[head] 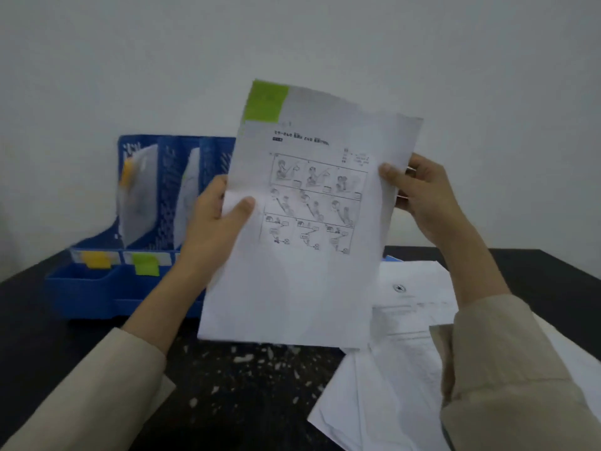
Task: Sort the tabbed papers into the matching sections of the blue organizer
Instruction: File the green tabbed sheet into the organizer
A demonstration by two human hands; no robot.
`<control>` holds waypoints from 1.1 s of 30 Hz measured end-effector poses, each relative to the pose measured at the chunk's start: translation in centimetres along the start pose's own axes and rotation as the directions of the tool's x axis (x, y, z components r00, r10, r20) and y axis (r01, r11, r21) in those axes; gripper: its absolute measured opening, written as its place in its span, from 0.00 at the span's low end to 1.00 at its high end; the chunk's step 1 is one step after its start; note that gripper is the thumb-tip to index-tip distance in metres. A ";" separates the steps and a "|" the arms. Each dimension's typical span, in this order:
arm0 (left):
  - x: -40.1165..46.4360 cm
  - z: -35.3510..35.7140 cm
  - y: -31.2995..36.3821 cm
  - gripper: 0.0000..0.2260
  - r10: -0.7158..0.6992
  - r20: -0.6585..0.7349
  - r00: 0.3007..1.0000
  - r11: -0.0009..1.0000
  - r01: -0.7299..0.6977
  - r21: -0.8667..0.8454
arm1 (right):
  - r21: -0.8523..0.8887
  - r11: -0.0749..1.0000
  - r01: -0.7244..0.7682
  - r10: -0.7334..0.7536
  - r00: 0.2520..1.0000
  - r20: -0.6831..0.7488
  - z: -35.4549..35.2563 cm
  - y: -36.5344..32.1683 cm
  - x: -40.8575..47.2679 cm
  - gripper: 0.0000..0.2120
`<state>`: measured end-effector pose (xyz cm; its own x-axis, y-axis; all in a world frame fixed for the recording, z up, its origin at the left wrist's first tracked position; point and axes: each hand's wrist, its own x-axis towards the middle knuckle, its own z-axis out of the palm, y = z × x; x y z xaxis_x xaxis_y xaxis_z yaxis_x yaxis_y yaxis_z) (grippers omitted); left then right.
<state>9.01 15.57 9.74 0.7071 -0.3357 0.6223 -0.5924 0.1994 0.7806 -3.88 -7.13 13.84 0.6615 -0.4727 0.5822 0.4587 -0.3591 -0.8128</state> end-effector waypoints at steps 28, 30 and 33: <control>1.0 -19.1 -0.6 0.04 -0.284 -0.092 0.954 0.859 0.296 0.417 | -0.094 0.992 -0.087 0.116 0.922 0.371 18.0 3.8 -1.3 0.13; 1.0 -18.9 -0.8 0.07 -0.413 -0.038 0.910 0.802 0.383 0.457 | -0.172 0.977 -0.127 0.189 0.887 0.422 16.6 3.3 -1.2 0.12; 0.7 -18.5 -1.0 0.09 -0.564 0.041 0.825 0.718 0.464 0.519 | -0.202 0.963 -0.180 0.255 0.854 0.453 14.6 2.8 -1.1 0.13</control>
<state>17.28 32.14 10.45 0.9012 -0.4275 0.0711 -0.2972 -0.4903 0.8193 5.35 4.15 10.66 0.9507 -0.1307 0.2812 0.2029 -0.4235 -0.8829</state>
